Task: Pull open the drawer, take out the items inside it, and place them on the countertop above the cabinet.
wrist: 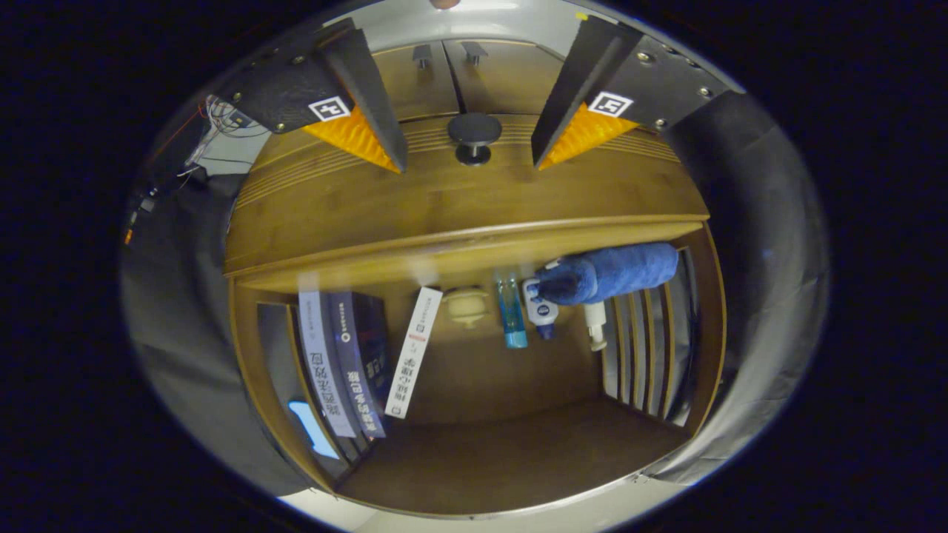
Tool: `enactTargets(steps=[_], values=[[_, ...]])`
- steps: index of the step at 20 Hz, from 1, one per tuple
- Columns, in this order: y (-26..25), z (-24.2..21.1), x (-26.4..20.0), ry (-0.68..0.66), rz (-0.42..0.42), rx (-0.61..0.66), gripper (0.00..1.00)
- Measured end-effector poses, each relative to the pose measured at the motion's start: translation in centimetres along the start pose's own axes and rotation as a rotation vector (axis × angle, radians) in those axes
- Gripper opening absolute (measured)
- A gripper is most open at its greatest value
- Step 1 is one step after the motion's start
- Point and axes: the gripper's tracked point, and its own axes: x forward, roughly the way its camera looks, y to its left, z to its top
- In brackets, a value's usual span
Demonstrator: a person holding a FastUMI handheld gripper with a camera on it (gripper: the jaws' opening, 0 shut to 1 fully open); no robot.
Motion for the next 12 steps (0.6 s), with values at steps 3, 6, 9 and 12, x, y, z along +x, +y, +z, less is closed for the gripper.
enactTargets(steps=[3, 6, 9, 12], values=[[-0.1, -0.9, 0.9, 0.006, -0.040, -0.019, 0.61], [-0.1, -0.9, 1.3, -0.018, -0.089, -0.030, 0.42], [-0.1, -1.0, 1.7, -0.008, -0.099, -0.030, 0.42], [0.2, -1.8, 2.2, 0.062, -0.064, -0.052, 0.34]])
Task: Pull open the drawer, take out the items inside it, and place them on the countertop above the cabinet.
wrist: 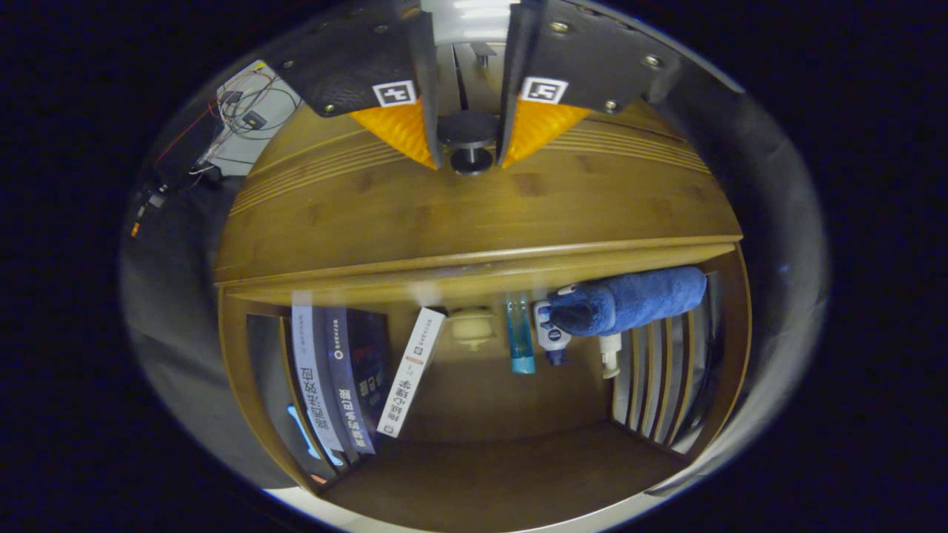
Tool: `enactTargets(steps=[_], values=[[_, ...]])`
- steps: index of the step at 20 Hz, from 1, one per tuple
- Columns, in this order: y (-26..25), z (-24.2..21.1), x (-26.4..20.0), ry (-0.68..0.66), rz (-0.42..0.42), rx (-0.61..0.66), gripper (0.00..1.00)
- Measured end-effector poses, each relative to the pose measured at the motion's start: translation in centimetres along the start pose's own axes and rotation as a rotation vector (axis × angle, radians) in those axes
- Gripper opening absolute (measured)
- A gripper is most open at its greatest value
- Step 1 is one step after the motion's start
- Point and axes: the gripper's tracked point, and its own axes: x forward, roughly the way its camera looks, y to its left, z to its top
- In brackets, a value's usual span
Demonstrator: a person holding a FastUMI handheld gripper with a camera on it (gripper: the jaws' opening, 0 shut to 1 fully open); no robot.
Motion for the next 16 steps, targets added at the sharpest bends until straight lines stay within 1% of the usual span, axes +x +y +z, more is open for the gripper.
enactTargets(steps=[1, 3, 6, 8, 11, 16], values=[[-0.2, 0.4, -0.3, -0.005, -0.004, -0.013, 0.31], [-0.4, 0.2, -1.0, 0.005, -0.014, -0.016, 0.31], [-0.5, -0.4, -2.8, 0.008, 0.002, 0.005, 0.31], [-0.7, -0.9, -4.2, 0.026, 0.006, 0.024, 0.22], [-1.0, -1.3, -6.5, 0.023, -0.007, 0.009, 0.22], [-0.9, -2.7, -11.1, 0.038, -0.004, 0.018, 0.22]])
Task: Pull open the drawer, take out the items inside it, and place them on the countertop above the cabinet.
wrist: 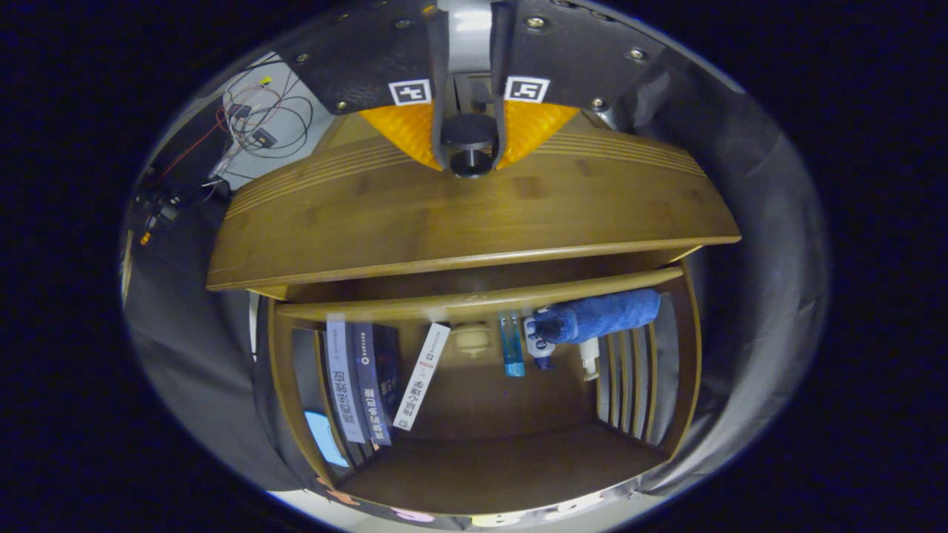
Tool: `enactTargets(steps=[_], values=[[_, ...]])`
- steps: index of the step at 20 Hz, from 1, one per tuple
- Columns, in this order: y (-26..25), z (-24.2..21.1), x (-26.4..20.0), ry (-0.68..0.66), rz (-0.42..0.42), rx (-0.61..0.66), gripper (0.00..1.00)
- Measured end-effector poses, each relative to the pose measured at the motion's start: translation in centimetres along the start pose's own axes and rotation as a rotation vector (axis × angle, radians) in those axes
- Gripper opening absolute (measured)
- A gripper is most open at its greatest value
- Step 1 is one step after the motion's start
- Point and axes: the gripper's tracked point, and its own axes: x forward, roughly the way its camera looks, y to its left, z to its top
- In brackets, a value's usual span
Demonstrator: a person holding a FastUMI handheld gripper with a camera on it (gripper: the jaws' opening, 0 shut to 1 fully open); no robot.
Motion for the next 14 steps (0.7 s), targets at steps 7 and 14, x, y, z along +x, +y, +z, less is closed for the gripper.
enactTargets(steps=[7, 14], values=[[-0.6, -2.4, -4.9, 0.022, 0.017, -0.030, 0.22], [0.0, -3.6, -7.5, 0.029, 0.058, -0.019, 0.22]])
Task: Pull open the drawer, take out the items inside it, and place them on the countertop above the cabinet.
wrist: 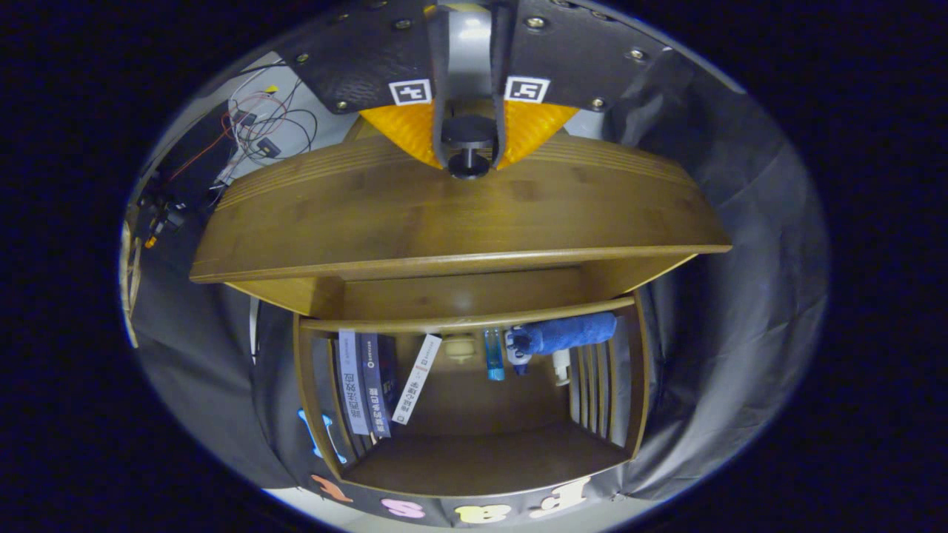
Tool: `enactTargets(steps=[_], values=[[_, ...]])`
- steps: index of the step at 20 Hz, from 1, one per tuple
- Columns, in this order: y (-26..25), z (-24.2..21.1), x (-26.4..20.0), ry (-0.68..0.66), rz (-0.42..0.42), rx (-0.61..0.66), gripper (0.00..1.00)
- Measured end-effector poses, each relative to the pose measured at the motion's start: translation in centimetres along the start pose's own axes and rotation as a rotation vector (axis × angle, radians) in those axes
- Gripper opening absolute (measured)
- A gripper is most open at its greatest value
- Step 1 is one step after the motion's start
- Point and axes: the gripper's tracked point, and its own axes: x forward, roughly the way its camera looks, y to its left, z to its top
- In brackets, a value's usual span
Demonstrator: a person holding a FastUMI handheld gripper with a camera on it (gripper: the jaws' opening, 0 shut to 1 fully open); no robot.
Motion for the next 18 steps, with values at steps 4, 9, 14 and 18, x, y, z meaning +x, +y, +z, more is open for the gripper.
enactTargets(steps=[4, 9, 14, 18], values=[[-0.1, -0.1, 0.0, 0.014, 0.005, 0.007, 0.22], [-0.5, 2.7, -2.3, -0.058, -0.001, -0.115, 0.56], [-1.4, 7.2, -3.5, -0.077, -0.071, -0.020, 0.92], [-1.2, 12.4, -3.5, -0.089, -0.119, -0.032, 0.94]])
